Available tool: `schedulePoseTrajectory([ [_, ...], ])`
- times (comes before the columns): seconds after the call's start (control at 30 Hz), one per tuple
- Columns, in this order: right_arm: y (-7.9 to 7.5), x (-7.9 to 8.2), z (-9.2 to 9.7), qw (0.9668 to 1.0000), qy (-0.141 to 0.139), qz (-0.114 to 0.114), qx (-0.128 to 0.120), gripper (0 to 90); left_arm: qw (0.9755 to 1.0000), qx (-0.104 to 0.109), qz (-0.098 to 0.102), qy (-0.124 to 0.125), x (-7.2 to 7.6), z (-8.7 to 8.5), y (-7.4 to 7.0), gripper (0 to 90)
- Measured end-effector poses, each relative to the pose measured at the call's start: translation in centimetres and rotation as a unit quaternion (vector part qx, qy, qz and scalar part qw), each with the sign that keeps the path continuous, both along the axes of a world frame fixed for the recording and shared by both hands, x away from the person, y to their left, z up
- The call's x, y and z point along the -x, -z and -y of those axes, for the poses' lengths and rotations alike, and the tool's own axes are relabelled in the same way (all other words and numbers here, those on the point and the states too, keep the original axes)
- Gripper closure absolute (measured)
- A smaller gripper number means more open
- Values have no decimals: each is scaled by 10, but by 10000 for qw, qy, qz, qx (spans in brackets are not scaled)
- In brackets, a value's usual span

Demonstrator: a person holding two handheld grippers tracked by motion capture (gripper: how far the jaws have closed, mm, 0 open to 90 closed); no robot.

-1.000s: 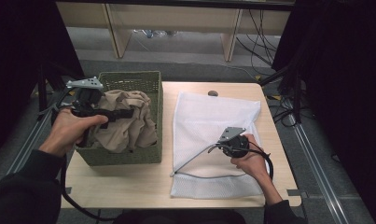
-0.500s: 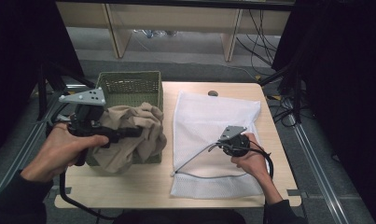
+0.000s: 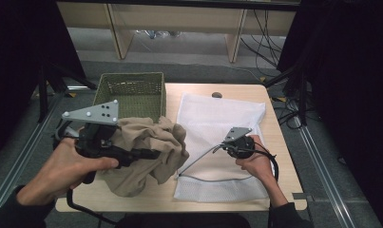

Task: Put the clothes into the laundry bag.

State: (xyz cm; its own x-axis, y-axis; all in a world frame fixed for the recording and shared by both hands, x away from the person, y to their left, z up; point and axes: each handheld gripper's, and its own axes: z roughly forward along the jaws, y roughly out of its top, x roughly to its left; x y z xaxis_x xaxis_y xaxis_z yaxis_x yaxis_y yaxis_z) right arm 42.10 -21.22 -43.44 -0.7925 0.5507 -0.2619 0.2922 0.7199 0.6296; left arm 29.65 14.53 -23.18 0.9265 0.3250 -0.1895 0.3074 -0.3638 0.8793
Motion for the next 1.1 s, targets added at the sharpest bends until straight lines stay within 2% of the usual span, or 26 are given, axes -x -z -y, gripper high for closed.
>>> schedulePoseTrajectory([
  [0.07, 0, 1, 0, 9999, 85, -72, -32, 897, 9999, 92, -34, 94, 5, 7, -3, 647],
  [0.13, -2, 0, 1, 10000, -13, -64, 13, 897, 9995, 131, 8, 296, 10, 16, -6, 647],
  [0.17, -3, 1, 1, 10000, 31, -83, -10, 897, 9992, 161, -19, 369, 13, 21, -6, 647],
  [0.2, -3, 2, 1, 9999, 106, -97, -55, 897, 9986, 103, -6, 519, 13, 27, -6, 647],
  [0.23, -3, 0, 2, 10000, -23, -7, -26, 897, 9986, 48, 27, 526, 12, 32, -4, 647],
  [0.27, -3, 0, 2, 10000, 25, -44, -43, 897, 9986, 22, 5, 538, 9, 38, 0, 647],
  [0.4, -5, 0, 3, 10000, 26, -38, -68, 897, 9967, 171, -356, 716, -4, 57, 21, 646],
  [0.47, -6, 0, 4, 9998, 109, -53, -151, 897, 9952, 183, -367, 891, -8, 68, 29, 645],
  [0.5, -6, -2, 6, 9999, 38, -5, -140, 897, 9948, 220, -439, 896, -10, 75, 36, 645],
  [0.63, -10, -1, 9, 9997, 91, 9, -233, 897, 9909, -97, -786, 1087, -24, 103, 73, 644],
  [0.7, -12, 0, 10, 9995, 131, -7, -284, 898, 9897, -218, -976, 1025, -31, 115, 94, 643],
  [0.73, -13, -1, 10, 9996, 81, 81, -265, 898, 9878, -271, -1114, 1054, -37, 121, 105, 642],
  [0.77, -14, 1, 11, 9995, 136, 0, -292, 898, 9860, -247, -1295, 1019, -41, 128, 117, 642],
  [0.8, -15, 0, 11, 9995, 90, 56, -296, 898, 9831, -202, -1547, 954, -43, 134, 128, 641],
  [0.83, -16, 0, 11, 9995, 102, 73, -306, 898, 9833, -343, -1526, 927, -50, 139, 140, 640],
  [0.9, -18, 1, 12, 9994, 85, 75, -332, 898, 9821, -408, -1644, 823, -60, 149, 161, 637],
  [0.93, -19, 2, 12, 9992, 126, 87, -358, 898, 9827, -503, -1634, 720, -66, 154, 172, 636],
  [0.97, -21, 3, 12, 9991, 139, 79, -392, 898, 9818, -719, -1686, 502, -70, 157, 181, 634],
  [1.0, -22, 3, 12, 9991, 91, 125, -395, 898, 9833, -869, -1552, 383, -76, 161, 190, 634],
  [1.07, -25, 4, 12, 9990, 57, 178, -403, 898, 9827, -1129, -1462, 96, -86, 167, 204, 632],
  [1.1, -27, 5, 12, 9989, 112, 167, -430, 898, 9837, -1250, -1288, -44, -91, 169, 209, 632],
])
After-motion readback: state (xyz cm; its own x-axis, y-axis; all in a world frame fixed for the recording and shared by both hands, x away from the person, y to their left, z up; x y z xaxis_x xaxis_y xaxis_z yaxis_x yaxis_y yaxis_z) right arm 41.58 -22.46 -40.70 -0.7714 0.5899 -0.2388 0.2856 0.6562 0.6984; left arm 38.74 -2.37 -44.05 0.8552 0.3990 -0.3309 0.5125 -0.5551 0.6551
